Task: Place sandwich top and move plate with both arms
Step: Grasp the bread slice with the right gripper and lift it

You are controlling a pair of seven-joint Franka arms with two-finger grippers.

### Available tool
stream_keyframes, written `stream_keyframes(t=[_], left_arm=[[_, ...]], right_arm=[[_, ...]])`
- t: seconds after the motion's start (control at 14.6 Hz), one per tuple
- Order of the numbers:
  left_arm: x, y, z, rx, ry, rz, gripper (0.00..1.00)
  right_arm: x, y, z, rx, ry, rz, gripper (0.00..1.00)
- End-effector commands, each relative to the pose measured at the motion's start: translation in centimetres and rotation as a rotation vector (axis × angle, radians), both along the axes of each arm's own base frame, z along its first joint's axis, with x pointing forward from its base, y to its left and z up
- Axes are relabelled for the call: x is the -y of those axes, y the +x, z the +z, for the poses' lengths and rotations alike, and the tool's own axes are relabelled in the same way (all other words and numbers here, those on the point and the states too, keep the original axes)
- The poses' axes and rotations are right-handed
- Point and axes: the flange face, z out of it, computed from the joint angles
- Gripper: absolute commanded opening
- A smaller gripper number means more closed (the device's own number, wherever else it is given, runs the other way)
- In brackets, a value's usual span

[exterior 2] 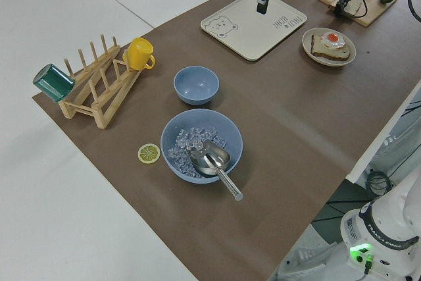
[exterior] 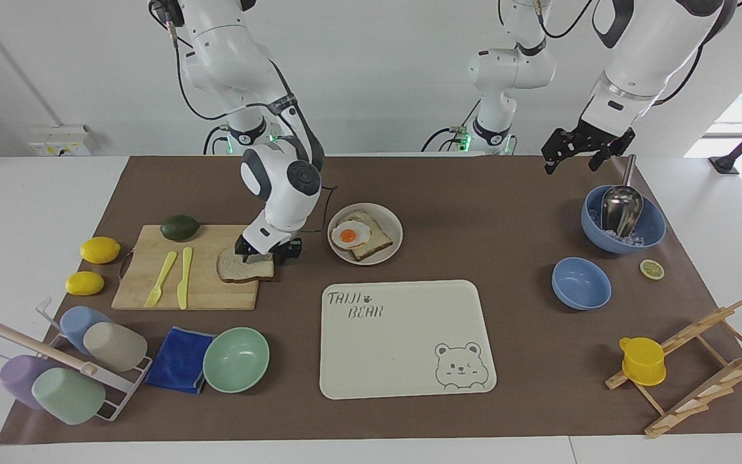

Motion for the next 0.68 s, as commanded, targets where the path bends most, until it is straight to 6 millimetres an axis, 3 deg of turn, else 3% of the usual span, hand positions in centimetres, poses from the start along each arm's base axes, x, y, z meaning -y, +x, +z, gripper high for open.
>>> stream_keyframes(t=[0.0, 0.14, 0.34, 0.48, 0.62], left_arm=[[0.1, 0.0, 0.3, 0.01, -0.011, 0.007, 1.0], [0.0, 0.0, 0.3, 0.012, -0.012, 0.009, 1.0], [0.0, 0.0, 0.3, 0.012, -0.012, 0.009, 1.0], [-0.4, 0.1, 0.3, 0.012, -0.012, 0.016, 1.0], [-0.4, 0.1, 0.3, 0.012, -0.012, 0.016, 1.0]], right_arm=[[0.2, -0.8, -0.8, 0.019, -0.003, 0.011, 0.85], [0.2, -0.9, -0.9, 0.017, -0.028, 0.033, 0.6], [0.2, -0.9, -1.1, 0.015, -0.043, 0.044, 0.0], [0.0, -0.8, -0.8, 0.015, -0.052, 0.034, 0.0], [-1.8, -0.3, 1.0, 0.003, -0.069, 0.03, 0.0]])
